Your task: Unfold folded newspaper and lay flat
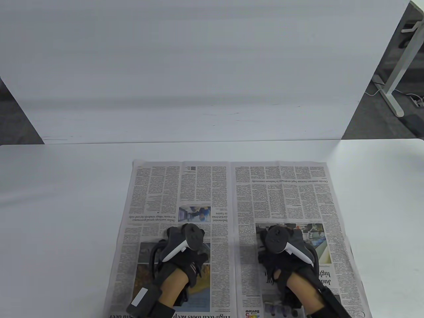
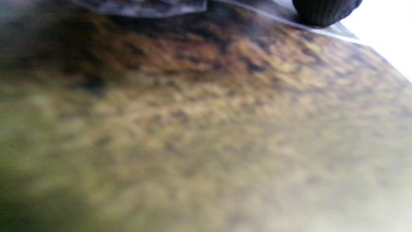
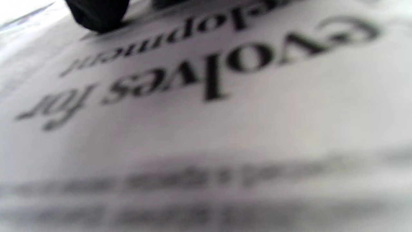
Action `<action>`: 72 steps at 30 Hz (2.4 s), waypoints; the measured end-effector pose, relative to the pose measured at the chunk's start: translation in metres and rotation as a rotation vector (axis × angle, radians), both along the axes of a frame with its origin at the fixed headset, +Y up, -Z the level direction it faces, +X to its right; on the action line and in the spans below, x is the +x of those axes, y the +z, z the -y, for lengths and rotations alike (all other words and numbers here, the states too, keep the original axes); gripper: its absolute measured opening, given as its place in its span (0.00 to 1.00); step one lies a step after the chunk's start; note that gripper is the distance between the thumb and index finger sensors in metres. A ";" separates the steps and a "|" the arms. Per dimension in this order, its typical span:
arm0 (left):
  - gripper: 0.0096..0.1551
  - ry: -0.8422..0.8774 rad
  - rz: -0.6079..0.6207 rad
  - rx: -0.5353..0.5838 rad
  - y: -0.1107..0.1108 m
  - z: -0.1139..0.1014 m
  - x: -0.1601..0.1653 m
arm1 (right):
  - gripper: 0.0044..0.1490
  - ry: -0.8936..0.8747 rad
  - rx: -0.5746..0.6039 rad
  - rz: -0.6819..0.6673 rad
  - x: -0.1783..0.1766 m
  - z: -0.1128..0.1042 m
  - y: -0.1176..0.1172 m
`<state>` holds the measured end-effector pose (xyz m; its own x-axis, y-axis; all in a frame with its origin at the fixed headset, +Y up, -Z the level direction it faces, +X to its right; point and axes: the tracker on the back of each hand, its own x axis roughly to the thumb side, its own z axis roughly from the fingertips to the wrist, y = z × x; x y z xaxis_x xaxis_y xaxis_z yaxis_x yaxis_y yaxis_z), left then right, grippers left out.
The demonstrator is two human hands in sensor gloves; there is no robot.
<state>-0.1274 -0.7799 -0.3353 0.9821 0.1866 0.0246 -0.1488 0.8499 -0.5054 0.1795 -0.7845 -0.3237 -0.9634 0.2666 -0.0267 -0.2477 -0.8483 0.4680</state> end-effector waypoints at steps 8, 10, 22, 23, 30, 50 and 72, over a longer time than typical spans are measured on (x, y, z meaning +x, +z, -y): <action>0.44 0.012 -0.082 -0.002 -0.004 0.001 -0.020 | 0.48 0.017 0.018 0.069 0.019 0.001 -0.001; 0.44 0.015 -0.101 -0.001 -0.005 0.001 -0.024 | 0.48 0.014 0.017 0.095 0.024 0.001 -0.001; 0.45 0.034 -0.220 0.008 -0.014 0.003 -0.059 | 0.48 0.002 0.012 0.234 0.069 0.001 -0.010; 0.45 0.035 -0.228 0.009 -0.014 0.003 -0.061 | 0.48 0.003 0.013 0.243 0.072 0.001 -0.011; 0.45 0.041 -0.299 0.012 -0.016 0.003 -0.083 | 0.48 -0.004 0.021 0.322 0.100 0.001 -0.013; 0.45 0.048 -0.561 0.003 -0.013 0.004 -0.150 | 0.48 -0.025 0.029 0.487 0.144 0.001 -0.014; 0.41 -0.039 -0.196 0.024 -0.011 -0.019 -0.058 | 0.45 -0.011 -0.030 0.152 0.059 -0.021 -0.006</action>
